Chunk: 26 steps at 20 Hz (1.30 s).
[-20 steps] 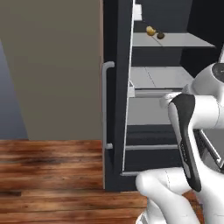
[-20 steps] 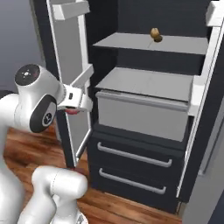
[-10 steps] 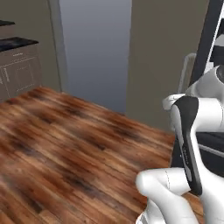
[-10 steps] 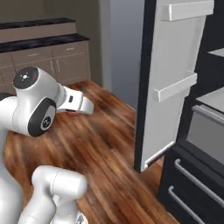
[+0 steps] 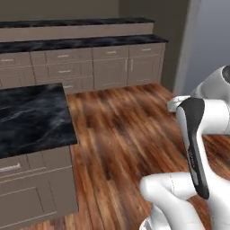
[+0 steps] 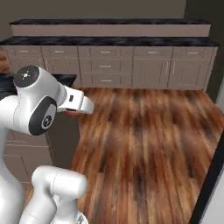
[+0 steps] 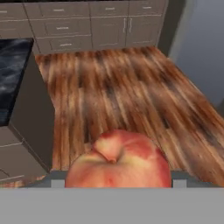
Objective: Pick the peach and kiwi from the fridge and place them on the plate next to the blender to make a fruit smoothie.
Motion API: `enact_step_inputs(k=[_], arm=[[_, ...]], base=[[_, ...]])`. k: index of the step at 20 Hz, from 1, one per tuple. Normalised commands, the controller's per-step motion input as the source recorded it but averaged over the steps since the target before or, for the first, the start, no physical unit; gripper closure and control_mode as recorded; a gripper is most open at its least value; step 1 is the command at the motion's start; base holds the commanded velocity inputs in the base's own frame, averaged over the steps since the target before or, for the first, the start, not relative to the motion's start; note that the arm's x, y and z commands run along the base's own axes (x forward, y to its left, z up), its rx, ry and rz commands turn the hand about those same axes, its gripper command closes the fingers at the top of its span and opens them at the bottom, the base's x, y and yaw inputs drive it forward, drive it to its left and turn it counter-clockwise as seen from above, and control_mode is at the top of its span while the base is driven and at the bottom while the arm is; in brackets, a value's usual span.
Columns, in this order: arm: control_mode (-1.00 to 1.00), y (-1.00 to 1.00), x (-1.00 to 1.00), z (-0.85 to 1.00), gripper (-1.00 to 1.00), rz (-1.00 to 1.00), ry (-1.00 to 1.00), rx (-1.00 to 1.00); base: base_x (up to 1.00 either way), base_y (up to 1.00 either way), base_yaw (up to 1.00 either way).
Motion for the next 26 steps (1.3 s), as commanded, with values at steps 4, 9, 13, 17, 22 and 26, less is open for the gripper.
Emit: enact_step_inputs(k=[4, 9, 13, 17, 22, 26], arm=[[1.00, 0.00, 0.00, 0.00, 1.00, 0.00, 0.00, 0.00], [1.00, 0.00, 0.00, 0.00, 1.00, 0.00, 0.00, 0.00], [1.00, 0.00, 0.00, 0.00, 1.00, 0.00, 0.00, 0.00], [1.00, 0.00, 0.00, 0.00, 1.00, 0.00, 0.00, 0.00], [1.00, 0.00, 0.00, 0.00, 1.00, 0.00, 0.00, 0.00], [1.00, 0.00, 0.00, 0.00, 1.00, 0.00, 0.00, 0.00]], base=[[0.15, 0.02, 0.90], [0.30, 0.43, 0.79], [0.61, 0.86, 0.61], [0.99, 1.00, 0.36], [1.00, 0.99, 0.16], [1.00, 1.00, 0.00]])
